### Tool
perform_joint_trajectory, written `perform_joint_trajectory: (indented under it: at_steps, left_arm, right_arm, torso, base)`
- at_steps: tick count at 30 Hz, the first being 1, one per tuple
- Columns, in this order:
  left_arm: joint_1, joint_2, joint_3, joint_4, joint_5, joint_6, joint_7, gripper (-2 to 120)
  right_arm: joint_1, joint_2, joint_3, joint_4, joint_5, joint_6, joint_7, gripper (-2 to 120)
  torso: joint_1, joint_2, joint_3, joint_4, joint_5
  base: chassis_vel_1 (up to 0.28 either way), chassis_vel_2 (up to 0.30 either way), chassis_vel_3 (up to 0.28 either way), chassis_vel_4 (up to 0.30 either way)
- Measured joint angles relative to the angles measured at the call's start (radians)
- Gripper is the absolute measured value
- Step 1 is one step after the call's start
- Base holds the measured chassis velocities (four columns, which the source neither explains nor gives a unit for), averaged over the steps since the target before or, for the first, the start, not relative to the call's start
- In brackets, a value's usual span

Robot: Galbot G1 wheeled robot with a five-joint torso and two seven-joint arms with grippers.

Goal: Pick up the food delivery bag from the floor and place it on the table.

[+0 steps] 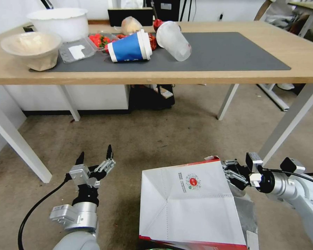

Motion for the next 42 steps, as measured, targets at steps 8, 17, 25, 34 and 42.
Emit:
perform_joint_trajectory:
  at_steps: [8, 17, 25, 34, 42]
  left_arm:
    - [0.006, 0.0, -0.001, -0.008, 0.002, 0.001, -0.002, 100]
    - [0.007, -0.001, -0.002, -0.013, 0.003, 0.009, -0.002, 100]
    - [0.004, -0.001, -0.002, -0.011, 0.005, 0.011, -0.001, 100]
    - [0.0, 0.002, -0.004, -0.001, 0.005, 0.01, 0.001, 100]
    - [-0.003, 0.002, -0.003, 0.0, 0.004, 0.01, -0.001, 100]
  right_arm:
    - [-0.006, -0.001, 0.002, 0.009, 0.004, -0.002, 0.001, 0]
    - [-0.008, -0.004, 0.005, 0.01, 0.005, -0.002, 0.0, 0]
    - [-0.007, -0.004, 0.006, 0.008, 0.004, -0.002, -0.001, 0]
    - [-0.001, -0.006, 0.004, 0.006, 0.002, -0.002, -0.001, 0]
    - [0.0, -0.01, 0.005, 0.006, 0.002, -0.002, -0.001, 0]
  torso:
    - [0.005, 0.034, 0.029, 0.0, 0.0]
    - [0.013, 0.07, 0.058, 0.0, 0.0]
    - [0.019, 0.102, 0.083, 0.0, 0.0]
    - [0.028, 0.139, 0.112, 0.0, 0.0]
    - [0.036, 0.17, 0.134, 0.0, 0.0]
  base:
    - [0.0, 0.0, 0.0, 0.0]
    - [0.0, 0.0, 0.0, 0.0]
    - [0.0, 0.0, 0.0, 0.0]
    - [0.0, 0.0, 0.0, 0.0]
    - [0.0, 0.0, 0.0, 0.0]
